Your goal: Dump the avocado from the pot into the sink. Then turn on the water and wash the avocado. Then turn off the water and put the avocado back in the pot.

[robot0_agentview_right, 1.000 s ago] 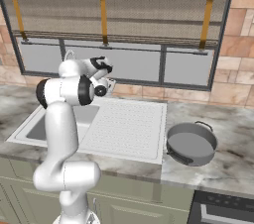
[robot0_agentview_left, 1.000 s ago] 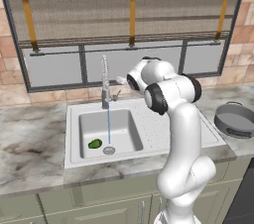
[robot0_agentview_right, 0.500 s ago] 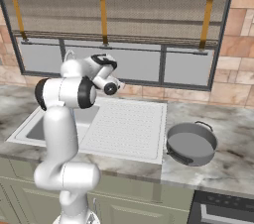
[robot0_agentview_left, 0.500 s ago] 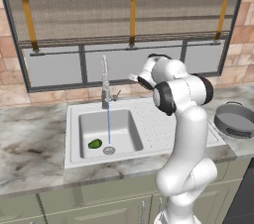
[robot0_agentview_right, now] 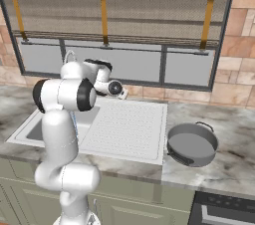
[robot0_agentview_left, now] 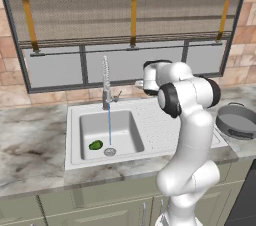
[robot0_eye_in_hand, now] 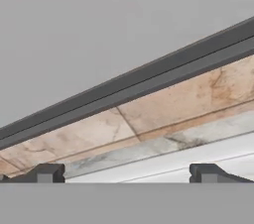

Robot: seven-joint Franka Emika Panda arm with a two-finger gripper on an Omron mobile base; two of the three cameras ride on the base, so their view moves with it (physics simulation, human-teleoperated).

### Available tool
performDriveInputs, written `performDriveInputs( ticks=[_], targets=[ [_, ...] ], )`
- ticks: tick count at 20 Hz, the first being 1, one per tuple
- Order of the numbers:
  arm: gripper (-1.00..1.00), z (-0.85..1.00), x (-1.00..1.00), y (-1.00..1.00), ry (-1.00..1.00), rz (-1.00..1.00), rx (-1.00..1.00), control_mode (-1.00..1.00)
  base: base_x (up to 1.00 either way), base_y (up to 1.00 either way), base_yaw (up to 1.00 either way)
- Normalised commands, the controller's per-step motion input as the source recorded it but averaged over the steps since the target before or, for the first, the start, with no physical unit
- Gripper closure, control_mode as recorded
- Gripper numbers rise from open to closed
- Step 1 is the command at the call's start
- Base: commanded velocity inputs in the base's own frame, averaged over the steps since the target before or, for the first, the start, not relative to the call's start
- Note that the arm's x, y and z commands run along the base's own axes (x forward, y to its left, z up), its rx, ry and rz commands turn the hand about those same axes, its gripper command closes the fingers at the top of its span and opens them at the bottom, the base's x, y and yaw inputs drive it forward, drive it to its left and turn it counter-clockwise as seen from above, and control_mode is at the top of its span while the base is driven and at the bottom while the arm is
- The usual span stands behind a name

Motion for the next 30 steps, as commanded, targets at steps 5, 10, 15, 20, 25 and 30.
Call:
performDriveInputs(
  ticks=[5,10,15,20,25,30],
  targets=[
    [-1.00,0.00,-0.02,0.00,0.12,0.00,0.00,-1.00,0.00,0.00,0.00],
    [-1.00,-0.27,-0.05,0.00,0.08,0.00,0.00,-1.00,0.00,0.00,0.00],
    [-1.00,-0.54,-0.11,0.00,0.02,0.00,0.00,-1.00,0.00,0.00,0.00],
    [-1.00,-0.55,-0.11,0.10,0.00,0.00,0.00,-1.00,0.00,0.00,0.00],
    [-1.00,-0.43,-0.07,0.14,0.00,0.00,0.00,-1.00,0.00,0.00,0.00],
    [-1.00,-0.17,0.00,0.22,0.00,0.00,0.00,-1.00,0.00,0.00,0.00]
  ],
)
